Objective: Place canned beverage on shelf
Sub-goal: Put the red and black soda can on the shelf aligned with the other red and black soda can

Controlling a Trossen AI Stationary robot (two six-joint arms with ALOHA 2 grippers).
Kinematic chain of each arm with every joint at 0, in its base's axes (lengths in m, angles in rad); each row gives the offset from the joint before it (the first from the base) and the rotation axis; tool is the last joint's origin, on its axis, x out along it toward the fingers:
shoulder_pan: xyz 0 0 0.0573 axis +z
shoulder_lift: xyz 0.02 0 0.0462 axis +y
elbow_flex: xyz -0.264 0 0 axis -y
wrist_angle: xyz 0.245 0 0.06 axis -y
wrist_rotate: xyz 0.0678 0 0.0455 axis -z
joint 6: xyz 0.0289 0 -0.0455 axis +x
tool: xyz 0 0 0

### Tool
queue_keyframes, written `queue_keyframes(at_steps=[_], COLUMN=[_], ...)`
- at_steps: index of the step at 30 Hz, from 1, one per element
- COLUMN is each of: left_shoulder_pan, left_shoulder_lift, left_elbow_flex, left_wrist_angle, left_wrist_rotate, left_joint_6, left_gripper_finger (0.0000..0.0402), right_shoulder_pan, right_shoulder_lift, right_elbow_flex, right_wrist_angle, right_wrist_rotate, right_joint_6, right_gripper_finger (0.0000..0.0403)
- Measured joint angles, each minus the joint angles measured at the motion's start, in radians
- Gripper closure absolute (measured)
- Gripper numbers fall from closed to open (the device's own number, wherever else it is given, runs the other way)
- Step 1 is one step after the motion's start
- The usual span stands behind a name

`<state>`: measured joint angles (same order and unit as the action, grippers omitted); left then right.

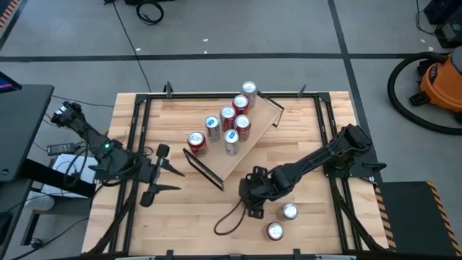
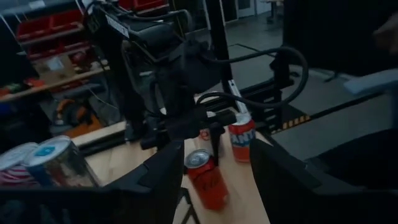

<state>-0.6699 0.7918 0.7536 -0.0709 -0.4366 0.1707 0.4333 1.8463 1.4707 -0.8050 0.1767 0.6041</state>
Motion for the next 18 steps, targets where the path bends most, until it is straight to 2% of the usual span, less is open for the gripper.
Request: queue_keyframes(at_steps=[7, 18], left_shoulder_pan=[-0.001, -0.001], left_shoulder_lift=[0.000, 0.000], left_elbow_flex=[0.000, 0.001], left_wrist_angle=[-0.002, -0.099], left_wrist_rotate=[-0.016, -0.016], left_joint_6=[0.030, 0.061], left_gripper_finger=[0.0209, 0.0209], right_shoulder_pan=[0.002, 0.016], right_shoulder_lift=[0.001, 0.000], right_elbow_flex=[0.100, 0.292], right_wrist_angle=[-0.070, -0.252], right_wrist_rotate=[0.024, 0.178], right_joint_6=[0.135, 0.252], right_gripper_finger=[0.0092, 0.0092])
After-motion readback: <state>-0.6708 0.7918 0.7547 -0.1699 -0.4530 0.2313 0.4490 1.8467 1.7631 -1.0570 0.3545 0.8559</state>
